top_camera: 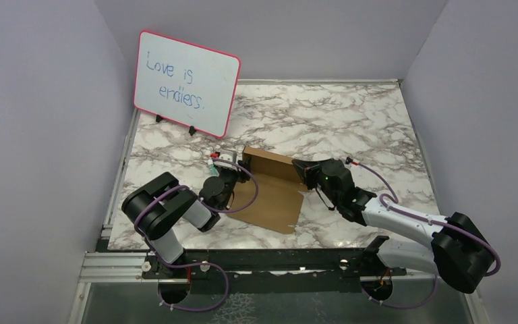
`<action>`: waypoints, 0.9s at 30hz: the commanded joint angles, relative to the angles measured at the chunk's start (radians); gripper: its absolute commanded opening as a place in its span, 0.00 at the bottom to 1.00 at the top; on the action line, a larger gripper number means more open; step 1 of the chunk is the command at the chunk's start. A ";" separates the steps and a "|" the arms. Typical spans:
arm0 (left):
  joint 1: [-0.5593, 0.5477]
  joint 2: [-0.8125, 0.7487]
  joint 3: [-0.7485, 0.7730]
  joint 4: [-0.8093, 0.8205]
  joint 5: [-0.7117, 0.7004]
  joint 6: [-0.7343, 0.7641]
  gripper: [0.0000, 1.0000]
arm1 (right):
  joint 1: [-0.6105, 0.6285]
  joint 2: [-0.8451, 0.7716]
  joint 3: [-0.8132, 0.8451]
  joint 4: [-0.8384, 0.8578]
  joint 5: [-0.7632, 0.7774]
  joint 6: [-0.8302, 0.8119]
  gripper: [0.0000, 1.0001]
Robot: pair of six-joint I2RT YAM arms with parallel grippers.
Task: Fold the paper box
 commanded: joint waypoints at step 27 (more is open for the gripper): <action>-0.013 0.106 0.082 -0.036 -0.162 0.077 0.28 | 0.011 -0.005 0.017 -0.054 0.045 -0.047 0.01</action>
